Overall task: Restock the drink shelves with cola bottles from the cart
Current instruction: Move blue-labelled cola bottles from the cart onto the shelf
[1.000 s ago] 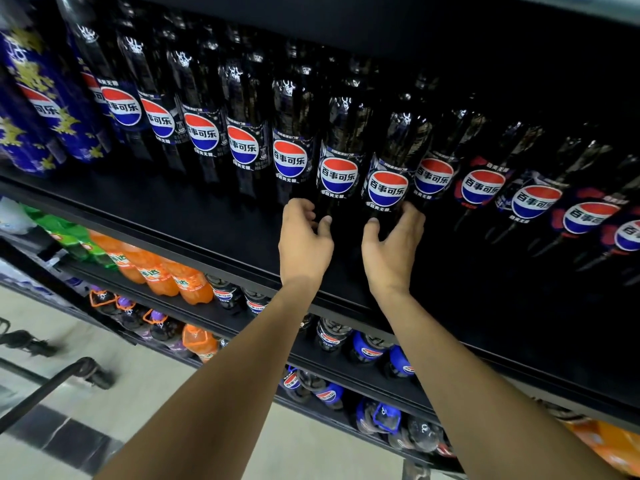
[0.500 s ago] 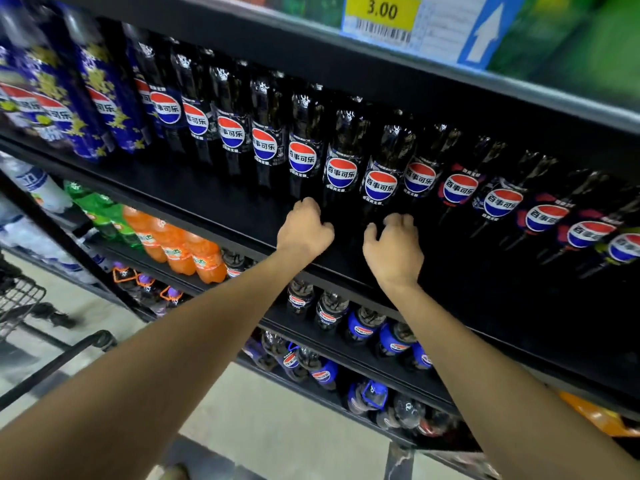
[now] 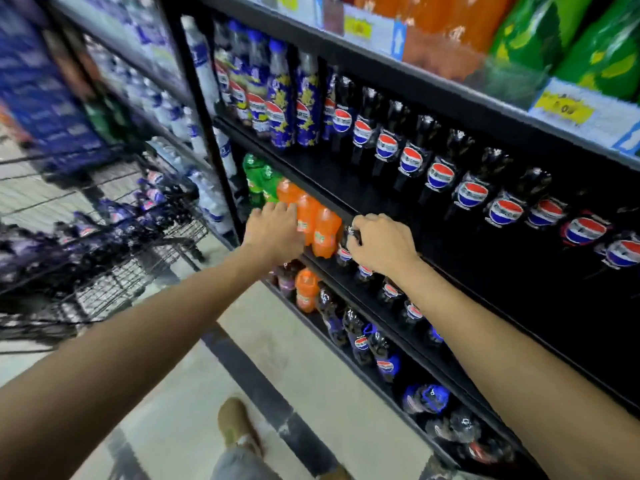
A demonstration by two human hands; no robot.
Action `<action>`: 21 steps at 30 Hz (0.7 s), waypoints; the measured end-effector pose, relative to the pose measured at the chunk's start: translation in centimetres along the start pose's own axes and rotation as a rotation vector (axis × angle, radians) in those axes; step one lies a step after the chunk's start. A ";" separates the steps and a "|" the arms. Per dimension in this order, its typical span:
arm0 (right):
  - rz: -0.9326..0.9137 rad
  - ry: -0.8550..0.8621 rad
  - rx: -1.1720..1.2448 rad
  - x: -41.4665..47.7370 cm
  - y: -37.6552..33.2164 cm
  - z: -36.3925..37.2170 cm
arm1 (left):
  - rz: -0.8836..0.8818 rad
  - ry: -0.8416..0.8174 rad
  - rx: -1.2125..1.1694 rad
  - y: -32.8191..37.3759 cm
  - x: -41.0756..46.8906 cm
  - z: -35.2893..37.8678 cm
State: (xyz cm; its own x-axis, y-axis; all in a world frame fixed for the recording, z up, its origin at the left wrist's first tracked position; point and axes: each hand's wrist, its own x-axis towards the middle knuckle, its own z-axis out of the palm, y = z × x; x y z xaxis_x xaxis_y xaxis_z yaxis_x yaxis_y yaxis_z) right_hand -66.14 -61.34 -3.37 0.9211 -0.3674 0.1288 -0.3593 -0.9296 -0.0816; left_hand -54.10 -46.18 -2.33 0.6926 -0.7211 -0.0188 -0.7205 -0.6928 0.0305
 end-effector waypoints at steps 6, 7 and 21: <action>-0.172 -0.067 0.104 7.9 -11.5 0.2 | -0.245 -0.072 0.003 -14.0 -3.4 -1.7; -0.205 -0.072 0.114 9.2 -13.5 0.3 | -0.270 -0.080 0.022 -16.0 -3.7 -1.8; -0.451 -0.270 0.075 23.0 -35.3 2.4 | -0.463 -0.095 0.019 -37.5 -5.8 -3.9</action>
State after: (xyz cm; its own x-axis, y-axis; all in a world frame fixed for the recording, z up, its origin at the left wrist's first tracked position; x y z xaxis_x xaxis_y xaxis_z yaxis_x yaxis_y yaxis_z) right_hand -31.93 -36.93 0.08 0.9910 0.0987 -0.0906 0.0845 -0.9853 -0.1486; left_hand -30.99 -16.01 0.56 0.9356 -0.3327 -0.1180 -0.3373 -0.9412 -0.0208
